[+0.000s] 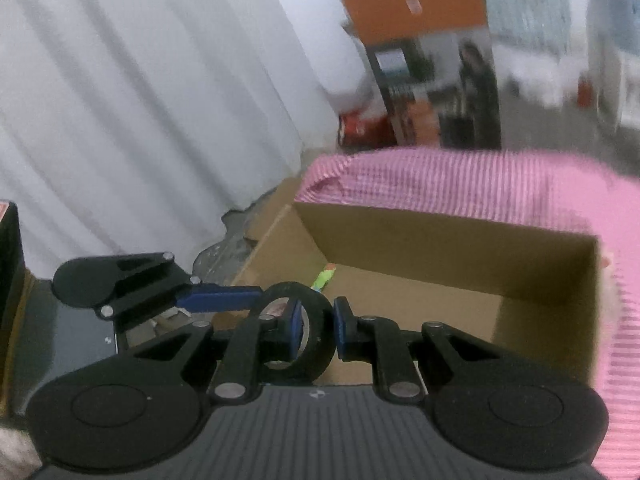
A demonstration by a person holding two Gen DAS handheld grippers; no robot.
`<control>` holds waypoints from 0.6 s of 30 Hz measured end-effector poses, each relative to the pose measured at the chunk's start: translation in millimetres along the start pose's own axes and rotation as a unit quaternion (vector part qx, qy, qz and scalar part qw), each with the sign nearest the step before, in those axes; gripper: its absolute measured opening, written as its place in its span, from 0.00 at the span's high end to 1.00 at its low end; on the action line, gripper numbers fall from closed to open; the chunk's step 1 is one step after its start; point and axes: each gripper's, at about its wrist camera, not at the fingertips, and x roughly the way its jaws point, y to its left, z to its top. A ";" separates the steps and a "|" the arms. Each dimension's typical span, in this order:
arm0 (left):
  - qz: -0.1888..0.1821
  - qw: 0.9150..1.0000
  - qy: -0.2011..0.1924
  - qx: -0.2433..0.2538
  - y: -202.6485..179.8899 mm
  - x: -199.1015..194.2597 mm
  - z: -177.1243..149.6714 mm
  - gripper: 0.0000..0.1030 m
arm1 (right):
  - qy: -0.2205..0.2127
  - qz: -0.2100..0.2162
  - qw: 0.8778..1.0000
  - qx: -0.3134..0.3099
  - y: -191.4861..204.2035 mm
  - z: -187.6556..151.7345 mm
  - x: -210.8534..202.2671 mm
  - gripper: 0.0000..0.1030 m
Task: Organize rigid objects
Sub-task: 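Lower the tape roll into the box and open the right gripper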
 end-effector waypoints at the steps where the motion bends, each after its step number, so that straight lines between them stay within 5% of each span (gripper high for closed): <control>1: -0.001 1.000 0.011 -0.003 6.0 9.5 3.1 0.36 | 0.011 0.002 1.000 0.013 -8.8 8.9 13.4 0.82; 11: 0.021 0.993 0.119 -0.006 39.9 88.1 20.7 0.36 | 0.074 0.015 0.994 0.075 -57.2 36.1 99.6 0.82; 18: 0.037 0.990 0.139 0.003 45.1 102.2 21.2 0.35 | 0.099 0.020 0.990 0.102 -69.2 37.1 134.8 0.80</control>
